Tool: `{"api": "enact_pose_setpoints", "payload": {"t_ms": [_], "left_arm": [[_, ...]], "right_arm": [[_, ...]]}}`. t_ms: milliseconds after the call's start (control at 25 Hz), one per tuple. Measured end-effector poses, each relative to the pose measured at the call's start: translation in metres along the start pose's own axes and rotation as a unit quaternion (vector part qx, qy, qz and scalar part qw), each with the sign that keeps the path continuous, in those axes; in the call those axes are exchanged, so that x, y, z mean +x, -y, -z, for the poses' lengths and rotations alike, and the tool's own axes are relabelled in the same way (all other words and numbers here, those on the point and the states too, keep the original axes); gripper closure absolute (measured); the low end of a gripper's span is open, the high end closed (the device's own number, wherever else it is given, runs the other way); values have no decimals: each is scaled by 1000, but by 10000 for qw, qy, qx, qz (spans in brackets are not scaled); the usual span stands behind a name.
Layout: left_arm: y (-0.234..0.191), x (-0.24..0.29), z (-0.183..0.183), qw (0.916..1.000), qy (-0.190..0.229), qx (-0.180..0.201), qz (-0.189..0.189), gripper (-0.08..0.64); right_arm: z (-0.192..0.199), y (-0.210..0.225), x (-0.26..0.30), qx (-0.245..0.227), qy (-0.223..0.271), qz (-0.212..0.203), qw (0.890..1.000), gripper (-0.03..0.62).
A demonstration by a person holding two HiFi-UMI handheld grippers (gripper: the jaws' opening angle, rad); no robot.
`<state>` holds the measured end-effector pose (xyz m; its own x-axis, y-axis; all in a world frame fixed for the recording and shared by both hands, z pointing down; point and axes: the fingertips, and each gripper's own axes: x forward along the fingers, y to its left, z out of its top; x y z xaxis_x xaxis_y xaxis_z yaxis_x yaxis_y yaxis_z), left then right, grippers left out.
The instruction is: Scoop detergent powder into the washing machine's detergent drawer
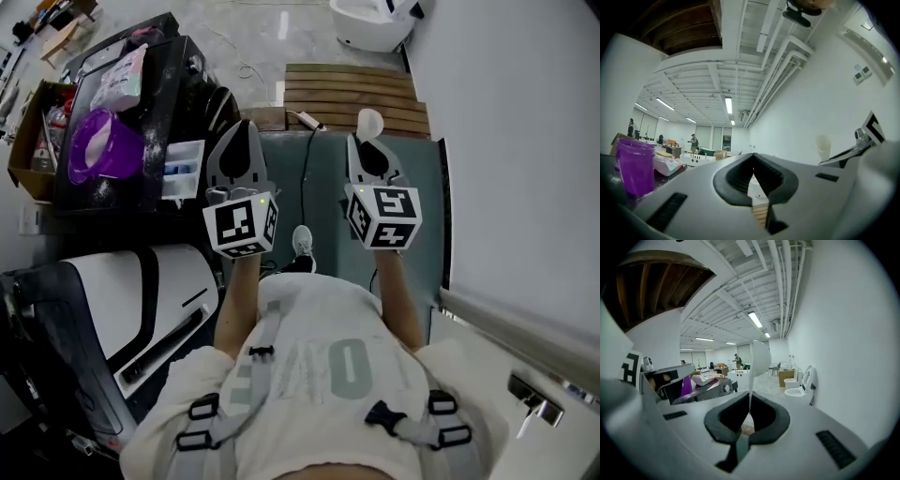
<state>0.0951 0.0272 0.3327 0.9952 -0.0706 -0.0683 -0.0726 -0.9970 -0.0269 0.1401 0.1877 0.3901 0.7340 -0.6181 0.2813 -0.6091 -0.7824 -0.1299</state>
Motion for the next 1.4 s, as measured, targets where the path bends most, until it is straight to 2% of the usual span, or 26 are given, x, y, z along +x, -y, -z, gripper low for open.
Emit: {"api": "enact_pose_setpoints", "payload": {"t_ms": [200, 400, 600, 720, 840, 1000, 1120, 1320, 1400], "left_arm": [[-33, 33, 0, 9997, 75, 18, -212, 541], [-70, 37, 13, 9976, -71, -70, -689, 541], [-117, 30, 15, 9895, -107, -78, -1440, 541], [-147, 20, 12, 9795, -106, -37, -2009, 541], [-178, 4, 9, 9626, -116, 15, -2708, 541], [-209, -21, 5, 9334, -169, 108, -3582, 541], [-222, -41, 1, 9114, -159, 164, -4109, 541], [-229, -73, -2, 8666, -152, 179, -4985, 541], [-228, -81, -1, 8515, -159, 153, -5239, 541]], "right_arm": [[-18, -8, 48, -121, 45, -141, 9998, 594], [-20, -29, 84, -216, -59, -550, 9982, 594], [-32, -69, 125, -422, -110, -1345, 9900, 594], [-41, -103, 154, -545, -148, -2024, 9777, 594], [-48, -144, 182, -648, -259, -2841, 9563, 594], [-53, -198, 208, -914, -480, -3821, 9184, 588], [-53, -232, 217, -1204, -576, -4329, 8915, 588], [-48, -279, 219, -1505, -736, -5179, 8389, 588], [-46, -289, 218, -1569, -785, -5413, 8223, 588]]}}
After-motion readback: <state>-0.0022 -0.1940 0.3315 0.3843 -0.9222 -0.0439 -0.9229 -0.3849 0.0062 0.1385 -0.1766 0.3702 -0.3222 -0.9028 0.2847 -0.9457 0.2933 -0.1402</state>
